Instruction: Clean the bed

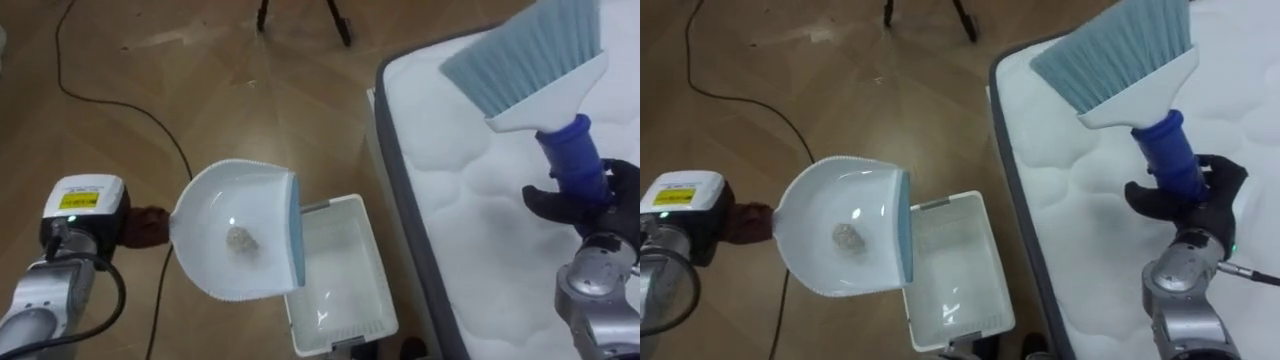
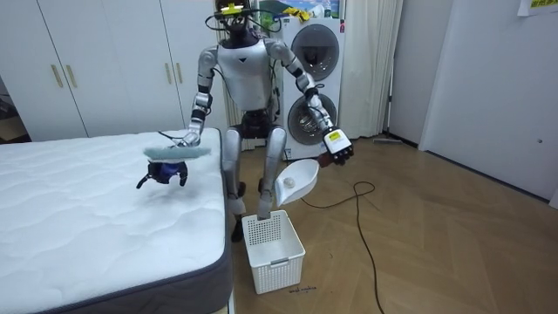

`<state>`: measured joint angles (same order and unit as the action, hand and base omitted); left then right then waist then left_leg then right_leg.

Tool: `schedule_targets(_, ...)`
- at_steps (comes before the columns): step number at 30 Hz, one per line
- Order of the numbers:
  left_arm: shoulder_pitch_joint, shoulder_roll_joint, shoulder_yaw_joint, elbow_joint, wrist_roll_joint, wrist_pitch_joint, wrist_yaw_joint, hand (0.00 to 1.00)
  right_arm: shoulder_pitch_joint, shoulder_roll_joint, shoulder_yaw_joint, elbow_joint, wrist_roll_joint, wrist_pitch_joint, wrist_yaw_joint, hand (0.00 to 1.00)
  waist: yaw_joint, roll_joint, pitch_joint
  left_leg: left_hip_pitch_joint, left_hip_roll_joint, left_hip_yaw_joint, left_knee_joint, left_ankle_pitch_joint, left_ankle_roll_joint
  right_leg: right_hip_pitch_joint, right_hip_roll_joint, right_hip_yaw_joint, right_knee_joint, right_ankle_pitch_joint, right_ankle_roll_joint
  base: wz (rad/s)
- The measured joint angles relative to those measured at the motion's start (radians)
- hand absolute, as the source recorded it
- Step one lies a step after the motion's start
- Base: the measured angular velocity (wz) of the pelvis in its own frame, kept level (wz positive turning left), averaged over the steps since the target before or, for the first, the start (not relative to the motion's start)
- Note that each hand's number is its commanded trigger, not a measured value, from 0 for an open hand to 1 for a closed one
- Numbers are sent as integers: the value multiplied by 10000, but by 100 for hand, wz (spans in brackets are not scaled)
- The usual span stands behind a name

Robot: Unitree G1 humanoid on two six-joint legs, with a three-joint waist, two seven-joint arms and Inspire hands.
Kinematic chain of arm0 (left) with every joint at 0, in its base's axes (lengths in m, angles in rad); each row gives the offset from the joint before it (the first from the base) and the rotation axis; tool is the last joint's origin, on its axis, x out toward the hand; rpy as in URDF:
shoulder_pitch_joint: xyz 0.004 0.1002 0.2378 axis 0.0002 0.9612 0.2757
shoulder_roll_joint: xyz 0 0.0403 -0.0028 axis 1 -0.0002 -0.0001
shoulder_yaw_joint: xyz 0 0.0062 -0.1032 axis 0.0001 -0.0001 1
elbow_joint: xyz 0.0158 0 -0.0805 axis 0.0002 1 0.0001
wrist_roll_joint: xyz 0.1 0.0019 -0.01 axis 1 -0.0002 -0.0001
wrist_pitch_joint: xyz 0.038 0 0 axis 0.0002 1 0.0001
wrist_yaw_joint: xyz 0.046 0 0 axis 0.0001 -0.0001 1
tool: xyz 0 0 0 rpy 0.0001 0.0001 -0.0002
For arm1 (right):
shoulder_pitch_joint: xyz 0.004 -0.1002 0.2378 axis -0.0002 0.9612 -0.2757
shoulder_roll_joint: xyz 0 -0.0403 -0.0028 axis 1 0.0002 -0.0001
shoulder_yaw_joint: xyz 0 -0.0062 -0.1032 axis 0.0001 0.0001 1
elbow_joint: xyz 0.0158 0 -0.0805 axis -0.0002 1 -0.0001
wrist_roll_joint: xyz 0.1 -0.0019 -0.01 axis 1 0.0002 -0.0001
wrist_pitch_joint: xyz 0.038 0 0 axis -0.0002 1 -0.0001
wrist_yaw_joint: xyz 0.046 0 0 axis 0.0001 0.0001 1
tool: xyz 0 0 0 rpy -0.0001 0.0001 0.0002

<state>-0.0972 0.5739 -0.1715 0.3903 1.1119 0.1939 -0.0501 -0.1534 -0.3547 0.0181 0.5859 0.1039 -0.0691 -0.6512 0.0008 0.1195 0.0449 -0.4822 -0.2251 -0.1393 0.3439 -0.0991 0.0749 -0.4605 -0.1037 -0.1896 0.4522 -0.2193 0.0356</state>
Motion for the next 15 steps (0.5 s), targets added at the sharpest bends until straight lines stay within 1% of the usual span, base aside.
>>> schedule_targets(2, 13, 13, -17, -96, 99, 6, -1, 100, 9, -2, 9, 1, -198, -23, 5, 0, 34, 8, 0, -154, -44, -97, -5, 46, 77, -190, 4, -17, -2, -96, 22, 3)
schedule_targets(3, 11, 14, -103, -105, 109, 7, 0, 100, 23, -2, 9, 7, -215, -23, 8, 0, 43, 10, 0, -168, -126, -219, -17, 110, 183, -260, -8, 22, 12, -209, -12, 7)
schedule_targets(4, 10, 14, -141, -107, 118, 6, 0, 100, 8, -1, 9, 14, -237, -23, 9, 0, 51, 27, 5, -179, -147, -279, -17, 111, 185, -305, -8, 100, 32, -235, -2, 9)
schedule_targets(5, -20, 14, -201, -107, 178, 7, 0, 100, -1, -1, 10, 21, -270, -23, 28, 0, 71, 46, 14, -200, -172, -336, -17, 111, 186, -384, 16, 256, 42, -269, -37, 5)
schedule_targets(7, -45, 14, -205, -104, 197, 6, 1, 100, -17, 1, 17, 26, -271, -24, 114, 0, 131, 46, 13, -247, -198, -378, -19, 114, 190, -554, 18, 378, 230, -334, -98, 2)
schedule_targets(8, -77, 14, -210, -102, 201, 6, 1, 100, -28, 0, 12, 27, -269, -36, 115, 0, 191, 47, 13, -269, -246, -493, -18, 144, 241, -678, 8, 489, 351, -393, -76, 0)
schedule_targets(9, -123, 18, -210, -102, 202, 6, 0, 100, -37, -1, 13, 27, -267, -57, 112, 0, 217, 56, 8, -313, -321, -665, -16, 195, 326, -746, -14, 533, 350, -454, -122, -4)
schedule_targets(10, -163, 18, -210, -101, 202, 6, 0, 100, -48, 0, 12, 27, -267, -58, 103, 0, 251, 68, 2, -356, -330, -666, -10, 197, 331, -779, -19, 552, 387, -462, -150, 0)
schedule_targets(11, -250, 26, -206, -118, 255, 5, 2, 100, -90, 3, 14, 36, -268, -63, 85, 0, 282, 98, -12, -505, -343, -564, 20, 201, 338, -822, -51, 585, 530, -436, -220, 10)
schedule_targets(12, -339, 27, -206, -137, 302, -2, -11, 100, -136, 11, 24, 112, -265, -63, 73, 0, 241, 130, -18, -601, -319, -214, 4, 203, 340, -841, -157, 470, 596, -489, -288, 15)
schedule_targets(13, -381, 27, -206, -158, 317, -3, -18, 100, -146, 11, 24, 156, -265, -63, 67, 0, 218, 129, -18, -646, -281, 80, 5, 203, 340, -848, -202, 431, 640, -523, -275, 25)
schedule_targets(14, -426, 56, -206, -256, 333, -3, -44, 100, -169, 14, 24, 250, -264, -63, 55, 0, 125, 136, -22, -682, -204, 627, 5, 203, 340, -836, -273, 274, 664, -551, -253, 28)
schedule_targets(15, -446, 147, -216, -408, 396, -3, -62, 100, -169, 15, 23, 265, -262, -63, -2, 0, 45, 136, -23, -691, -174, 796, 2, 201, 337, -844, -300, 193, 682, -558, -232, 29)
